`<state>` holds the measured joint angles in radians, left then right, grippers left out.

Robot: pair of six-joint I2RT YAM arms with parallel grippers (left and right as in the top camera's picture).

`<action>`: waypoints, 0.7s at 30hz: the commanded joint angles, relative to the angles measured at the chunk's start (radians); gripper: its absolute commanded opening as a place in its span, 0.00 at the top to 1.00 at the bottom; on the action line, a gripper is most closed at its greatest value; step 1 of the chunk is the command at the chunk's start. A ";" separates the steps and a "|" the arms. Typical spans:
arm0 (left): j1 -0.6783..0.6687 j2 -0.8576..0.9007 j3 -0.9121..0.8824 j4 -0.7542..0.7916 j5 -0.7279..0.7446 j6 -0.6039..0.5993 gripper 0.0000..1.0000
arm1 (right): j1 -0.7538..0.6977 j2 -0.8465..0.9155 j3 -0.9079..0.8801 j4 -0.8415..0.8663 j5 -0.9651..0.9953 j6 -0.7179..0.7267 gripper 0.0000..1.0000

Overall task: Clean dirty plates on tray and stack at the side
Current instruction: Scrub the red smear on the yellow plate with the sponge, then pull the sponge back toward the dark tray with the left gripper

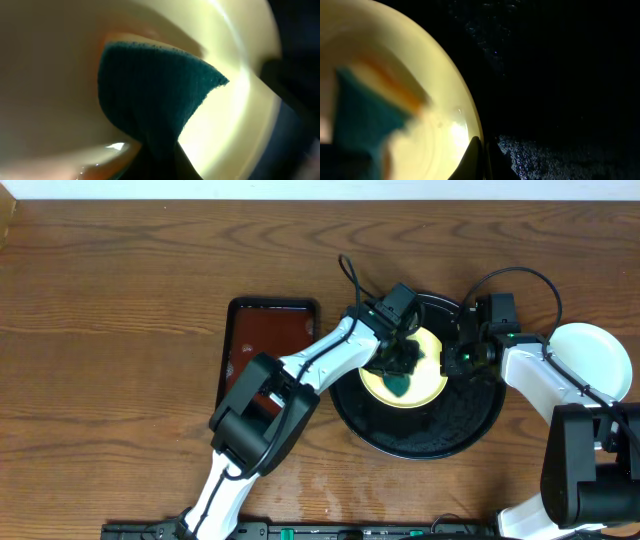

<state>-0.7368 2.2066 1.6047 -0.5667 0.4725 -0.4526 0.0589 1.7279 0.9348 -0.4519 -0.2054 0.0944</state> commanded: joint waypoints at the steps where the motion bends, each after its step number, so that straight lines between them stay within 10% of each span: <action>1: -0.018 0.073 -0.028 -0.018 0.358 -0.017 0.92 | 0.001 0.010 -0.002 0.003 -0.032 0.002 0.99; 21: 0.444 -0.379 0.013 -0.123 0.268 0.068 0.92 | 0.002 0.010 -0.002 0.003 -0.032 0.002 0.99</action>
<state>-0.3180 1.8603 1.6070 -0.6510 0.7521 -0.4404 0.0574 1.7279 0.9348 -0.4511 -0.2207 0.0944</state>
